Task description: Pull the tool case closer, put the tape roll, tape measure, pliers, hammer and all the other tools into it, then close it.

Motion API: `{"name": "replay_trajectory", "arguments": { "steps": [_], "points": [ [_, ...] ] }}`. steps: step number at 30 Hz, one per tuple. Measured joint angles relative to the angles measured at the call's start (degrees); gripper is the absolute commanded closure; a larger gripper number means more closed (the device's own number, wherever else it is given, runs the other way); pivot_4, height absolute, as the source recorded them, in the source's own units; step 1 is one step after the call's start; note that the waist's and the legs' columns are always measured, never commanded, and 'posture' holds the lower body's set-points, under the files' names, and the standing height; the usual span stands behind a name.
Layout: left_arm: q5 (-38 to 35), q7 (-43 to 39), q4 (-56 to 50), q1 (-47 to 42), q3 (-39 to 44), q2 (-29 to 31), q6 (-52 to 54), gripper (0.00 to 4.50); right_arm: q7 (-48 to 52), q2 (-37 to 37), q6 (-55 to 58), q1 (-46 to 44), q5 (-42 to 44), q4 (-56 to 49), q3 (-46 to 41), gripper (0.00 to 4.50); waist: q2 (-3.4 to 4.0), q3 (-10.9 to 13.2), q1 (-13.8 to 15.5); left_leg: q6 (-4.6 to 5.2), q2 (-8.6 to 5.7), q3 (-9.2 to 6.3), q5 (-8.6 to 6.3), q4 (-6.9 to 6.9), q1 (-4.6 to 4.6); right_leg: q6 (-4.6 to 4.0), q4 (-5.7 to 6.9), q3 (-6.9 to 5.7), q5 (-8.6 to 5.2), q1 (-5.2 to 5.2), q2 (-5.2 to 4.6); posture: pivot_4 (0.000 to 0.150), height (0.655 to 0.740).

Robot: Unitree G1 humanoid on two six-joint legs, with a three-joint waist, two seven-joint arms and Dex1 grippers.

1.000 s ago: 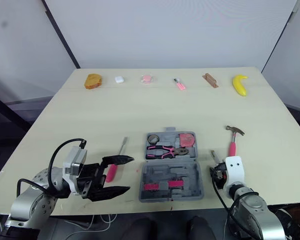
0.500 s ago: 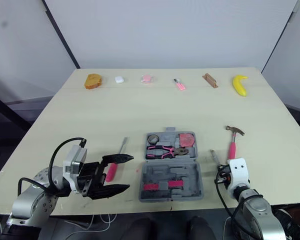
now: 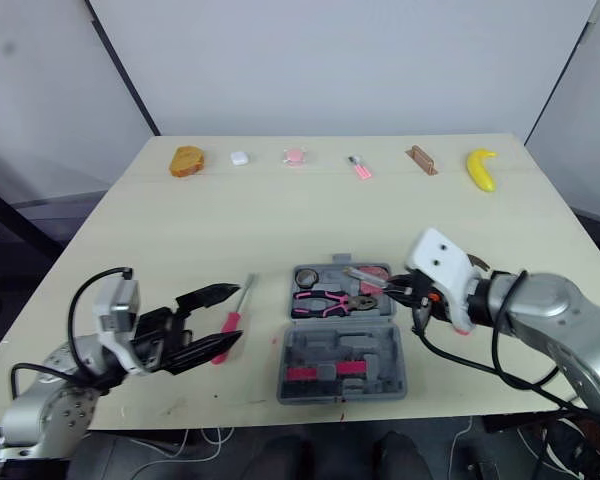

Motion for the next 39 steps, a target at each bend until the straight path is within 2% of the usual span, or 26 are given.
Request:
{"name": "replay_trajectory", "arguments": {
  "steps": [1, 3, 7, 14, 24, 30, 39],
  "points": [
    [-0.05, -0.41, 0.23, -0.02, 0.05, 0.3, 0.15, 0.0, 0.03, 0.25, 0.62, -0.62, 0.09, 0.0, 0.81, 4.48, 0.0, 0.0, 0.04, 0.0, 0.0, 0.0, 0.0, 0.0, 0.0, 0.0, 0.0, 0.0, 0.0, -0.01, 0.0, 0.15, 0.74],
    [-0.25, -4.6, 2.71, 0.72, 1.02, 3.14, 0.48, 0.0, 0.37, 3.69, 4.55, -8.09, -1.23, 2.09, 11.23, 4.48, 0.02, 0.01, -0.19, 0.0, -0.03, 0.08, 0.0, 0.0, -0.1, 0.0, 0.04, 0.05, 0.01, -0.16, -0.03, 0.15, 0.74],
    [1.26, -8.4, 5.43, 2.88, 1.6, 5.42, 0.02, 0.0, 2.43, 7.3, 3.83, -15.34, -7.92, 12.44, 25.63, 4.48, 0.0, 0.01, -0.23, -0.02, -0.1, 0.15, 0.01, 0.13, -0.78, 0.05, 0.09, 0.04, 0.05, -0.74, -0.16, 0.15, 0.74],
    [0.43, -4.01, -2.06, 2.21, 2.15, 7.38, 4.99, 0.0, 7.0, 13.87, -3.48, -19.18, -16.35, 23.24, 35.16, 4.48, 0.0, 0.01, -0.12, -0.02, -0.16, 0.05, 0.01, 0.1, -0.86, 0.07, 0.09, -0.06, 0.06, -0.77, -0.28, 0.15, 0.74],
    [-1.05, 1.11, -6.56, -1.42, 1.75, 8.81, 11.4, 0.0, 9.57, 17.62, -5.71, -19.03, -23.47, 28.55, 38.83, 4.48, 0.0, 0.02, -0.33, -0.02, -0.17, 0.02, 0.01, 0.1, -0.84, 0.06, 0.14, -0.08, 0.06, -0.78, -0.23, 0.15, 0.74],
    [2.37, 2.21, -4.74, -9.49, -2.29, 10.48, 12.14, 0.0, 10.54, 20.35, -5.87, -19.05, -26.51, 31.97, 39.8, 4.48, 0.0, 0.02, -0.16, -0.03, -0.28, -0.01, 0.02, 0.11, -0.84, 0.06, 0.16, -0.1, 0.06, -0.77, -0.23, 0.15, 0.74],
    [5.62, 3.24, -4.45, -13.45, -5.77, 10.42, 12.05, 0.0, 11.15, 21.53, -5.94, -18.92, -28.94, 33.32, 40.18, 4.48, 0.0, 0.02, -0.42, -0.03, -0.46, -0.05, 0.02, 0.09, -0.84, 0.06, 0.17, -0.1, 0.06, -0.78, -0.22, 0.15, 0.74]
  ]
}}
